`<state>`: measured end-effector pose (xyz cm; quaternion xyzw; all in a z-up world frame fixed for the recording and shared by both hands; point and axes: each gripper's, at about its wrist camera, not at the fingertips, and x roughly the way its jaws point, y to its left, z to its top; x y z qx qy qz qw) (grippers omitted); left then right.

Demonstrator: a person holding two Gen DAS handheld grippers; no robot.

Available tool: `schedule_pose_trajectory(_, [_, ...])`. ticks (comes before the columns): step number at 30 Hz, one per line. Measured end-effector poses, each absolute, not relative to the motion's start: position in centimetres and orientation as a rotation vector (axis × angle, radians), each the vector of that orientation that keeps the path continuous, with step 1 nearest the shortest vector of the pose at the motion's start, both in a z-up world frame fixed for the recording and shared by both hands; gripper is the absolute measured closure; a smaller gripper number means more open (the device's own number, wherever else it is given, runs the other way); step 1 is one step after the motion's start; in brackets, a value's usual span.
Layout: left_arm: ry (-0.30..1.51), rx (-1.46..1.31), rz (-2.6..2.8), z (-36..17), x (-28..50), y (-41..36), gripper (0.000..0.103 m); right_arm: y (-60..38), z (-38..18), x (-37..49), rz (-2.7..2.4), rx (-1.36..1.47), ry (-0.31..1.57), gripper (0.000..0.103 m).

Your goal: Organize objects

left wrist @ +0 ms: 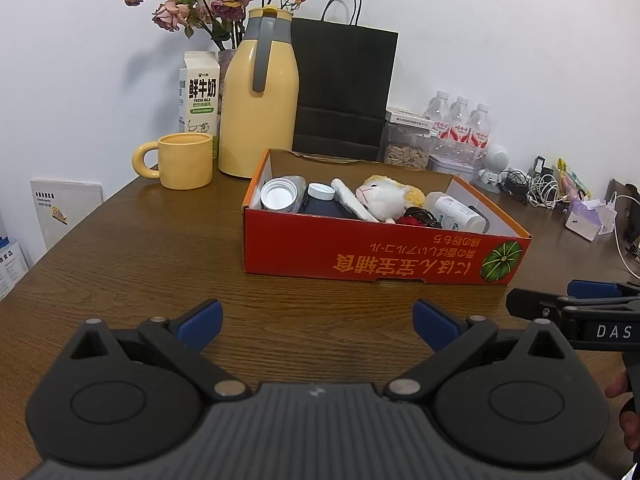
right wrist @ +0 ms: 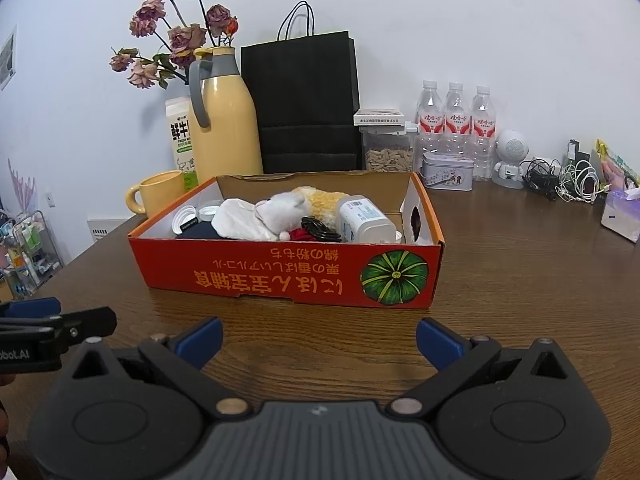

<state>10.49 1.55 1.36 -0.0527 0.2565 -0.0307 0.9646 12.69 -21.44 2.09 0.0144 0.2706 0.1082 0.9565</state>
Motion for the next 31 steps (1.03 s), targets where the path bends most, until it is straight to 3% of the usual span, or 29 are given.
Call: schedule_pose_trajectory(31, [0.518, -0.124, -0.069, 1.05, 10.72, 1.63, 0.0, -21.44, 1.94, 12.73, 0.22, 0.029, 0.553, 0.0])
